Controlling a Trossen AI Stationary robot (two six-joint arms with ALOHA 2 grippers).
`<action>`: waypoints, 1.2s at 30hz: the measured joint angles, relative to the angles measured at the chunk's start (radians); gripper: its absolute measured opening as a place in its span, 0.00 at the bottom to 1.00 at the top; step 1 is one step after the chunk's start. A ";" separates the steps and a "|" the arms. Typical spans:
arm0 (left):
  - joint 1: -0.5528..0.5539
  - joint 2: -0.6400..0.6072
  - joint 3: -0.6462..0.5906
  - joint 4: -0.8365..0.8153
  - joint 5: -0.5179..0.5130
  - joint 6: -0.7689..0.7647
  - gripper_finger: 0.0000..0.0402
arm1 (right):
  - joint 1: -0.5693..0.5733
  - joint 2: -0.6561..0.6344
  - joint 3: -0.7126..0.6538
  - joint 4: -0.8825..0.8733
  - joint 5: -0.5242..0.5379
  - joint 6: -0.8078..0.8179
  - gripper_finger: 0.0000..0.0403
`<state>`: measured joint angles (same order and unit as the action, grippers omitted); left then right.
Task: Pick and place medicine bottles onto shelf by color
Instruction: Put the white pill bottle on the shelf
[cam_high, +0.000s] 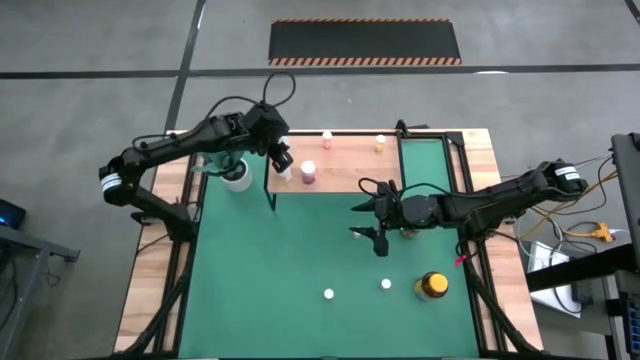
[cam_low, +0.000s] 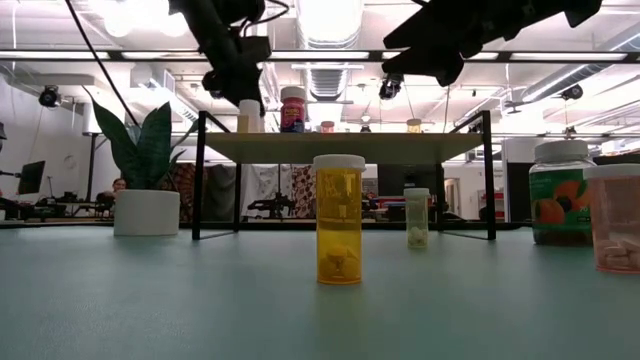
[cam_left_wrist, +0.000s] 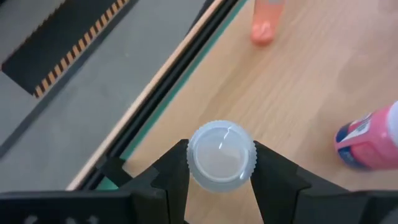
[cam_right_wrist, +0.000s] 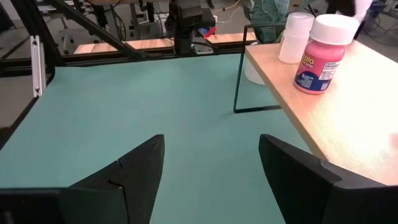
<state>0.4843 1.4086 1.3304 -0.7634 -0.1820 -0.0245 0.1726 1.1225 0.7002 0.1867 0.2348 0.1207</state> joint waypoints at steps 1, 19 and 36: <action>0.000 0.000 -0.008 0.000 0.000 -0.010 0.31 | 0.000 0.000 0.000 0.000 0.000 0.000 0.63; 0.000 0.000 -0.053 0.022 0.000 -0.113 0.32 | 0.000 0.000 0.000 -0.016 0.000 0.003 0.62; 0.000 -0.002 -0.101 0.087 0.009 -0.146 0.47 | 0.000 0.000 -0.001 -0.019 -0.002 0.003 0.62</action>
<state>0.4843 1.4071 1.2297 -0.6762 -0.1734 -0.1703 0.1726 1.1229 0.6994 0.1677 0.2333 0.1234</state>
